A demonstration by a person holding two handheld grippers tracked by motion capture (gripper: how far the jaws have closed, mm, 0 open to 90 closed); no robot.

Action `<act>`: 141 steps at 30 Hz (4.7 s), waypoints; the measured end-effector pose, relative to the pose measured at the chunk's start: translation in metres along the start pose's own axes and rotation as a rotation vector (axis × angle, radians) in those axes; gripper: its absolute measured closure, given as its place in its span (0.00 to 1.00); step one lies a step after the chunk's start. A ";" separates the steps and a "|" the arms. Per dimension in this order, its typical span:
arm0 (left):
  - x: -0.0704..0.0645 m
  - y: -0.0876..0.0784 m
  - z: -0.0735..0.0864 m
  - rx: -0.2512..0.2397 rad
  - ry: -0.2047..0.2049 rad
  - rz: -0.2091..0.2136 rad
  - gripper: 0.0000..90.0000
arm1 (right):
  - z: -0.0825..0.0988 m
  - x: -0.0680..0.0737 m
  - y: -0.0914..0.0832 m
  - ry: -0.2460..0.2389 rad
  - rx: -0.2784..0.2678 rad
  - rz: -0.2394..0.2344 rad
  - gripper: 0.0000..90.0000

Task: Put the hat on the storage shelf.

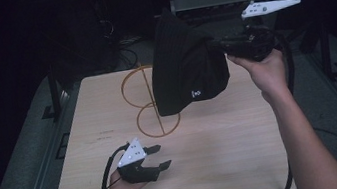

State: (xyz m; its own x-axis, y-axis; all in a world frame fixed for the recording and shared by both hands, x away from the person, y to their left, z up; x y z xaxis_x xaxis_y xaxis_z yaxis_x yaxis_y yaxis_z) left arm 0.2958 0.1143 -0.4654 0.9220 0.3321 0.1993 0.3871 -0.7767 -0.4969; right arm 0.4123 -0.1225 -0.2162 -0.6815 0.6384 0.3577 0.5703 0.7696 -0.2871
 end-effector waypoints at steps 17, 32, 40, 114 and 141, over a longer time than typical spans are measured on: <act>0.000 0.001 0.000 -0.003 0.004 -0.001 0.41 | -0.017 0.018 0.032 -0.035 0.038 -0.024 0.98; -0.002 0.003 -0.002 -0.007 0.016 0.007 0.41 | -0.030 0.037 0.072 -0.103 0.110 -0.010 0.98; -0.007 0.007 -0.004 0.000 0.036 0.024 0.41 | -0.031 0.041 0.103 -0.138 0.150 -0.016 0.98; -0.015 0.012 -0.004 0.015 0.040 0.053 0.39 | 0.010 0.026 0.135 -0.036 0.248 -0.030 0.39; -0.015 0.014 -0.001 0.017 0.023 0.051 0.35 | 0.035 -0.013 0.072 0.044 0.197 0.011 0.33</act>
State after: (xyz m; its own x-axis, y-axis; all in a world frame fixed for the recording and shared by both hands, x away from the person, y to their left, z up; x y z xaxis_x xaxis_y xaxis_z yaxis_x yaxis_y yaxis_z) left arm 0.2873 0.0976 -0.4742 0.9407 0.2794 0.1926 0.3393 -0.7829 -0.5215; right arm 0.4465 -0.0756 -0.2724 -0.6528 0.6490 0.3908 0.4740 0.7523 -0.4575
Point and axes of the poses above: each handheld gripper's, and its own axes: y roughly forward along the jaws, z roughly out of its underside, x roughly to its left, the point moved 8 cm from there along y, roughly forward along the jaws, and after that the axes turned 15 degrees about y, right-handed, at the moved point
